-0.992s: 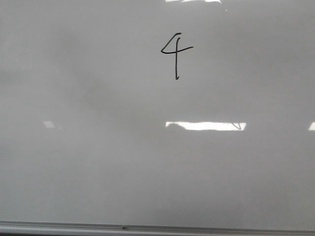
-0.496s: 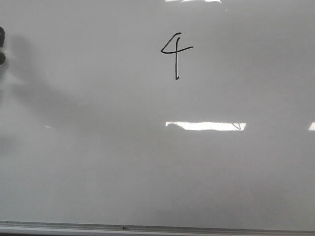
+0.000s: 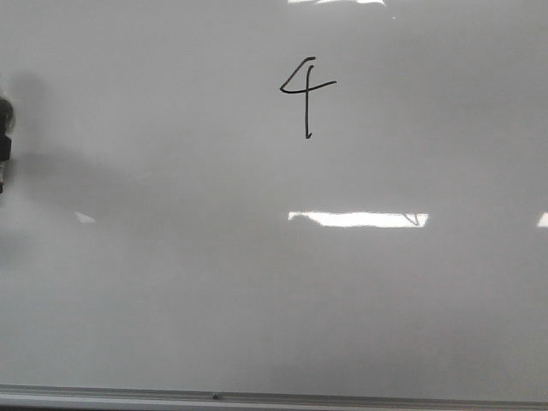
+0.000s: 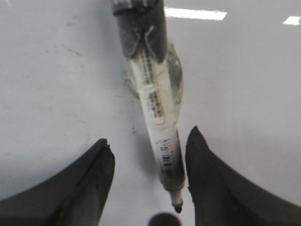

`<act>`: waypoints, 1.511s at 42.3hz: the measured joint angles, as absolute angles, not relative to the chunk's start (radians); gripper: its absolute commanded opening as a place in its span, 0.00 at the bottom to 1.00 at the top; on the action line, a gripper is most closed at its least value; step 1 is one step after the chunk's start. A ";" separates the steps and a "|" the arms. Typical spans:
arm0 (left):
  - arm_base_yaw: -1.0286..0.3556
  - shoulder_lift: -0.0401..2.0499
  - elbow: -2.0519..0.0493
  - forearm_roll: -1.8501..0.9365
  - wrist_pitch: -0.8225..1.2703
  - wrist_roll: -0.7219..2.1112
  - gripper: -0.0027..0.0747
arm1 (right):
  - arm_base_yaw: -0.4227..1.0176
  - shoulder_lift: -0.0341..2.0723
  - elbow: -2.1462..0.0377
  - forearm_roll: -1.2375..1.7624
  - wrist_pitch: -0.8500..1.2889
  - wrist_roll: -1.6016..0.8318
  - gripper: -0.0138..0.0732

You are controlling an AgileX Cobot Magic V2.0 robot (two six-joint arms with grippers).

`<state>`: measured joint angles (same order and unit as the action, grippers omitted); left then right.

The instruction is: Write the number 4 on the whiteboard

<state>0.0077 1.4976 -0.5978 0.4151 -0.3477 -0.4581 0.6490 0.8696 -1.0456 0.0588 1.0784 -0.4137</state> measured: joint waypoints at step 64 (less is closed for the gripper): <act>-0.590 0.870 -0.958 -0.013 0.846 0.060 0.04 | 0.649 0.586 -0.900 -0.123 1.061 0.058 0.08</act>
<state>-0.5897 0.8702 -0.9581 -0.0126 0.8458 0.0596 0.6490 0.5863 -0.8999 -0.1232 1.0608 0.0578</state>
